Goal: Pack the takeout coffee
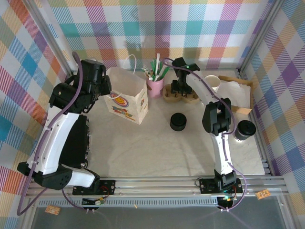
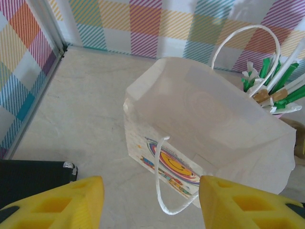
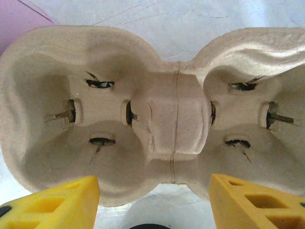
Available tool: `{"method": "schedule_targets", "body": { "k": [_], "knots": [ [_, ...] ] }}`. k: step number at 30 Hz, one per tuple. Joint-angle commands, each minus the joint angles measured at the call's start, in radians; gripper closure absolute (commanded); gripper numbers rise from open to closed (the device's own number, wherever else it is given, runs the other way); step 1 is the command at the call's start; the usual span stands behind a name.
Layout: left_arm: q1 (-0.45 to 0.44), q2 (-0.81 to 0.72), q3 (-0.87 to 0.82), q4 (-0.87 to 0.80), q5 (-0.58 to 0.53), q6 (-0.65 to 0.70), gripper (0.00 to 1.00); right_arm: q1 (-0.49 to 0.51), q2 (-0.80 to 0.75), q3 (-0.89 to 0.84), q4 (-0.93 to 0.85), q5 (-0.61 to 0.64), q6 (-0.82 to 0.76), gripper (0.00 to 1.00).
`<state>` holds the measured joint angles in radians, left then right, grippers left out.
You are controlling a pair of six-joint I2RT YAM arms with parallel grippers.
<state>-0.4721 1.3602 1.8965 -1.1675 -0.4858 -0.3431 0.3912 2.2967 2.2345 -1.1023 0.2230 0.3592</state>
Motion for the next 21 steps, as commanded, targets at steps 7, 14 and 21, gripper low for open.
{"method": "schedule_targets", "body": {
  "k": [7,14,21],
  "knots": [
    [0.008,-0.062,-0.047,0.046,0.021,0.016,0.44,-0.014,0.083,0.126,-0.056,0.048,0.014,0.4],
    [0.007,-0.081,-0.066,0.047,0.018,0.02,0.44,-0.02,0.135,0.189,-0.081,0.05,0.015,0.41],
    [0.009,-0.088,-0.076,0.049,0.018,0.026,0.44,-0.026,0.157,0.198,-0.09,0.063,0.017,0.41]
  ]
}}
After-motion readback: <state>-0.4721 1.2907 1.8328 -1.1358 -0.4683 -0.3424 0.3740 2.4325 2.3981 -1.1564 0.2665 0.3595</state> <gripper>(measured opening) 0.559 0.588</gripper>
